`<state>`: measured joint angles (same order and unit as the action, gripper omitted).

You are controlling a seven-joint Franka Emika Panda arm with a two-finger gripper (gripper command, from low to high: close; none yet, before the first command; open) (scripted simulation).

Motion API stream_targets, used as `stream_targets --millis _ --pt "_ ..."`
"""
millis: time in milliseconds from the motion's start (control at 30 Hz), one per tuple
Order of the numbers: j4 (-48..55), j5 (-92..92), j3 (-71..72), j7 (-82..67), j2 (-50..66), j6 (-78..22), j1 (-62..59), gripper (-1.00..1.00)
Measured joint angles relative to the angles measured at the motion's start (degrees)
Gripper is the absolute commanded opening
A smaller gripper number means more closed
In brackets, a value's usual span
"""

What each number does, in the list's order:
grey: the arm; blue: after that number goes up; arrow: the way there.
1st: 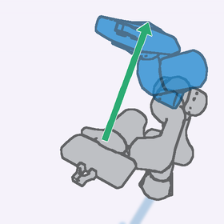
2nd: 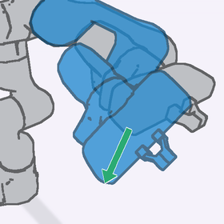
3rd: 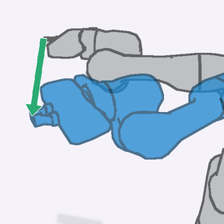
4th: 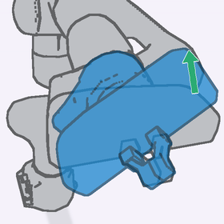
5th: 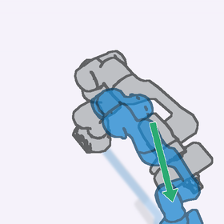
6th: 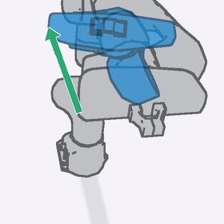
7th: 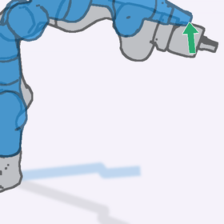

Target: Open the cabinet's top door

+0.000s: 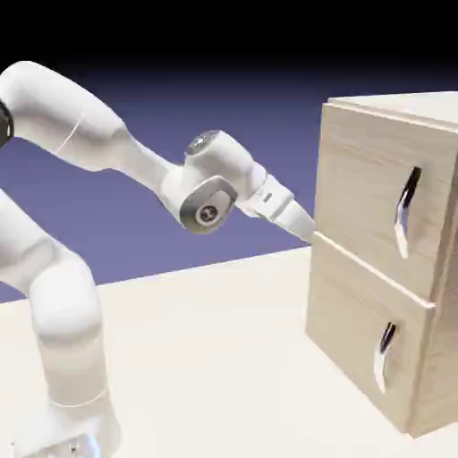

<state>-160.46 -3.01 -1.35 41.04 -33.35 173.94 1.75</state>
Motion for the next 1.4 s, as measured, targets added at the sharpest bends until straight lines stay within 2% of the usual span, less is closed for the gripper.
stream_targets --millis 1400 --pt "18.9 -104.7 -47.2 -49.4 -24.0 -2.2 37.0 0.00"
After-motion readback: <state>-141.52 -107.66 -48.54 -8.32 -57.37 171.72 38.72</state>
